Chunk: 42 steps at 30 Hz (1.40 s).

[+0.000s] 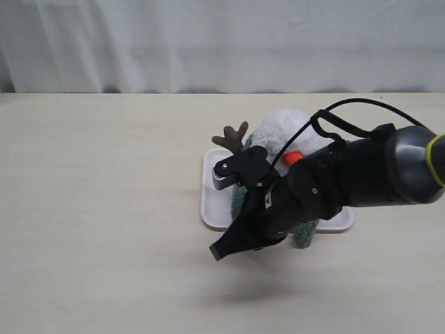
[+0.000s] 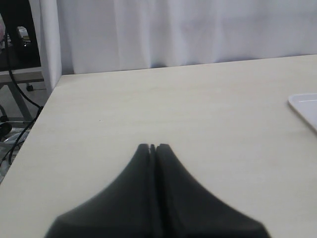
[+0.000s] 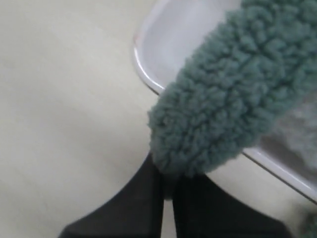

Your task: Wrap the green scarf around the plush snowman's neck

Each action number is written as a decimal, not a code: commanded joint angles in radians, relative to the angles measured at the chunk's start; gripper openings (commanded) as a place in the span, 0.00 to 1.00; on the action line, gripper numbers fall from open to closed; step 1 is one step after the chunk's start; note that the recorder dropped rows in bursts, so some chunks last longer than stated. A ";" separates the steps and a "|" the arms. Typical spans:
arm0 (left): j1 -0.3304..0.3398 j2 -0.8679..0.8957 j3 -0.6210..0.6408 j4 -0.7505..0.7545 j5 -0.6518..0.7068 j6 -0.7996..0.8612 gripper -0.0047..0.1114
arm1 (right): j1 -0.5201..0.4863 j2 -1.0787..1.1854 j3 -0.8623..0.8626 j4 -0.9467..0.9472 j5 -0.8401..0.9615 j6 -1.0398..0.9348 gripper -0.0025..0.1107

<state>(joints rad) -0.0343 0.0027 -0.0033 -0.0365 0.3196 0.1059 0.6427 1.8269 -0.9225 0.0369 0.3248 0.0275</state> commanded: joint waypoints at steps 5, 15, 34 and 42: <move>0.004 -0.003 0.003 -0.002 -0.011 -0.006 0.04 | -0.003 -0.008 -0.007 -0.447 0.152 0.376 0.06; 0.004 -0.003 0.003 -0.002 -0.011 -0.006 0.04 | -0.003 0.032 -0.007 -0.658 0.150 0.645 0.06; 0.004 -0.003 0.003 -0.002 -0.011 -0.006 0.04 | -0.001 0.047 -0.007 -0.633 0.147 0.632 0.07; 0.004 -0.003 0.003 -0.002 -0.011 -0.006 0.04 | -0.001 -0.058 -0.007 -0.415 0.178 0.472 0.41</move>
<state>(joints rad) -0.0343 0.0027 -0.0033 -0.0365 0.3196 0.1059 0.6427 1.8043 -0.9282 -0.4519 0.4769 0.5534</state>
